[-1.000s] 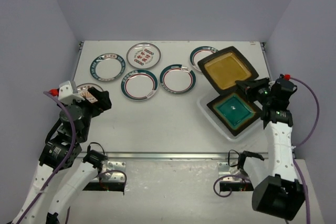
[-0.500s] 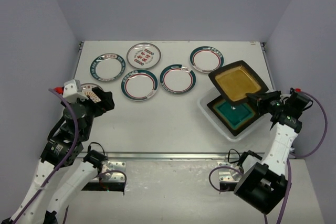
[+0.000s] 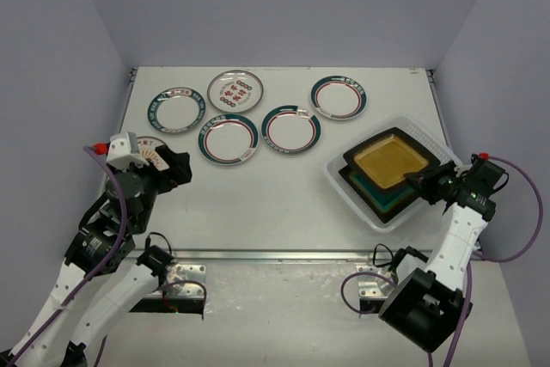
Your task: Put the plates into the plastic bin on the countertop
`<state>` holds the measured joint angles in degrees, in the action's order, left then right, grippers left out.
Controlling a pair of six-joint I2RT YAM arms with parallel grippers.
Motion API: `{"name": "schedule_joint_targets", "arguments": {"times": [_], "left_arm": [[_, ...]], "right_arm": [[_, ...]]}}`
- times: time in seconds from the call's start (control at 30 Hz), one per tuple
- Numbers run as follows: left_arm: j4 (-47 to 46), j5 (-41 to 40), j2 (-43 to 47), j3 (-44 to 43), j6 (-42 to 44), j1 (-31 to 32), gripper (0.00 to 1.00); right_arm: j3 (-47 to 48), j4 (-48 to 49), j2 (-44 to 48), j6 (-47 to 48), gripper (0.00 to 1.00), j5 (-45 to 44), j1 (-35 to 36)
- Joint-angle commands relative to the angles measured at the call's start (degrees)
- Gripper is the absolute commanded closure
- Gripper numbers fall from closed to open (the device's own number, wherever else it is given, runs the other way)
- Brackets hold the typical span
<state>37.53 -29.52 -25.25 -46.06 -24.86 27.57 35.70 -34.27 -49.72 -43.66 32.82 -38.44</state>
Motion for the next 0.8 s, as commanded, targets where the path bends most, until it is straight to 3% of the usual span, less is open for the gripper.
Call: {"name": "schedule_joint_targets", "arguments": {"times": [0.0,0.33,0.47,0.5,0.57,0.67,0.77], "left_arm": [[-1.49,-1.77,1.12,-0.19,-0.71,1.42,0.00],[-1.64,-1.53,1.14,-0.19,-0.63,1.96,0.00],[-1.49,-1.70,1.12,-0.17,-0.63,1.96,0.00],[-1.51,-1.75,1.30,-0.15,-0.63,1.96,0.00],[-1.65,-1.61,1.73,-0.01,-0.63,1.96,0.00],[-1.76,-1.73,1.97,0.01,-0.63,1.98,0.00],[-1.68,-1.61,1.47,-0.08,-0.55,2.05,0.00]], "right_arm": [[1.03,4.46,-0.14,2.03,1.00,0.79,-0.41],[-2.65,7.73,-1.98,1.56,0.94,1.33,-0.41],[-1.95,7.75,-3.80,1.30,0.85,1.46,-0.41],[-1.87,7.69,-3.86,1.34,0.80,1.26,-0.41],[-1.23,6.69,-4.29,1.62,0.42,-0.38,-0.41],[-0.46,4.49,-3.80,1.83,0.05,-3.38,-0.41],[-0.30,3.50,-2.49,1.76,0.01,-5.34,-0.41]]}}
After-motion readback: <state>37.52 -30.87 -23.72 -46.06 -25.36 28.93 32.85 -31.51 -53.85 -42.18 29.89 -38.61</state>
